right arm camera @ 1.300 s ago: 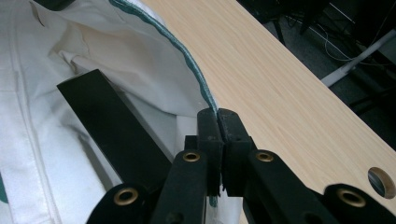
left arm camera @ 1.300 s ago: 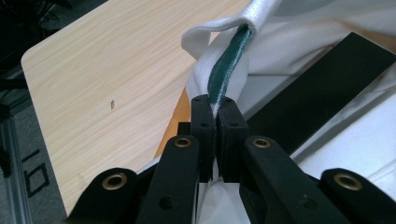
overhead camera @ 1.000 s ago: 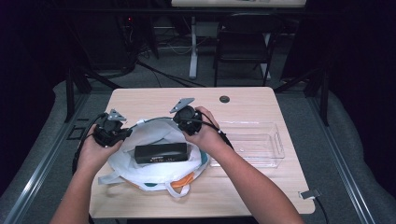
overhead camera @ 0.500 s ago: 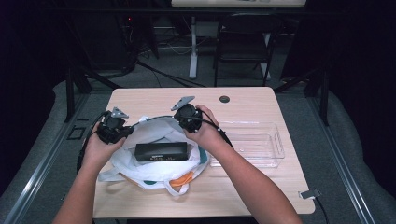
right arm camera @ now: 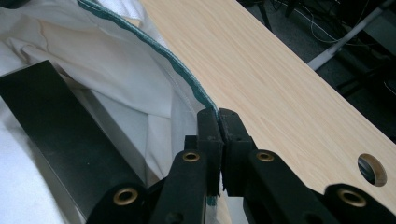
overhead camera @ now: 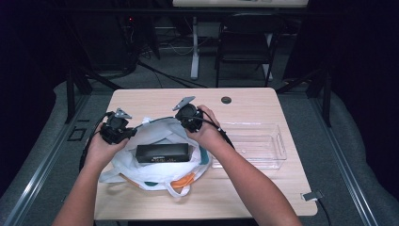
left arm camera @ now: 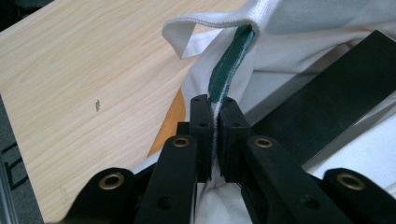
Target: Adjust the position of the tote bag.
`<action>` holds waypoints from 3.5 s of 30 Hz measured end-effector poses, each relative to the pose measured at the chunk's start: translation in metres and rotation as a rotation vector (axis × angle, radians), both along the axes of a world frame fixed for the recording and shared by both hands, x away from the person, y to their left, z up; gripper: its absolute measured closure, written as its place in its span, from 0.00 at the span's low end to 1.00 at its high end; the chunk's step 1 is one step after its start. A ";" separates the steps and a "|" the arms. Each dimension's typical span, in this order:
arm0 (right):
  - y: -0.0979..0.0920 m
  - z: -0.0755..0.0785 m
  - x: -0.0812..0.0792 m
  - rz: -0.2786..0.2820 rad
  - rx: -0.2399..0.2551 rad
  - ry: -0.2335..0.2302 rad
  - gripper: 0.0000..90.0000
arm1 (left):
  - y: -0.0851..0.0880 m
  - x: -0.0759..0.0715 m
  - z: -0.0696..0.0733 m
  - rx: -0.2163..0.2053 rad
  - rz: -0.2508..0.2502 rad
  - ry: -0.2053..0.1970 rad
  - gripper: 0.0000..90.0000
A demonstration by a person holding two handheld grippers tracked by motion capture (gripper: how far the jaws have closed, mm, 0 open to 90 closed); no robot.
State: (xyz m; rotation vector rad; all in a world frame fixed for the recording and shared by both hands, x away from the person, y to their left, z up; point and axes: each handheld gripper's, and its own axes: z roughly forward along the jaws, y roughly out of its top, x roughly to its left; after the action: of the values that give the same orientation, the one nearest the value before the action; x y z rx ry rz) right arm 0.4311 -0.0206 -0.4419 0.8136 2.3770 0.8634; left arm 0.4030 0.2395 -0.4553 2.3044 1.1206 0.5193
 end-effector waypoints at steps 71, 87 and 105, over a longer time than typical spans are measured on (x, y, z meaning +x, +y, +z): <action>-0.025 -0.020 -0.020 -0.079 -0.037 0.125 0.85 | 0.002 0.007 -0.002 -0.012 0.012 0.013 0.97; -0.023 -0.028 -0.012 -0.131 -0.060 0.102 0.90 | 0.000 0.009 -0.009 0.003 0.000 0.035 0.97; -0.023 -0.043 0.001 -0.164 -0.088 0.129 0.90 | -0.001 0.015 -0.014 0.002 -0.007 0.062 0.97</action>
State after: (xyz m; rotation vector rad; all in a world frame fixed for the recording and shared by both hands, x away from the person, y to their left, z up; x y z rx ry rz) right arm 0.4326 -0.0440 -0.4844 1.0399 2.3980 0.6539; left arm 0.4183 0.2383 -0.4693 2.3396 1.1408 0.4488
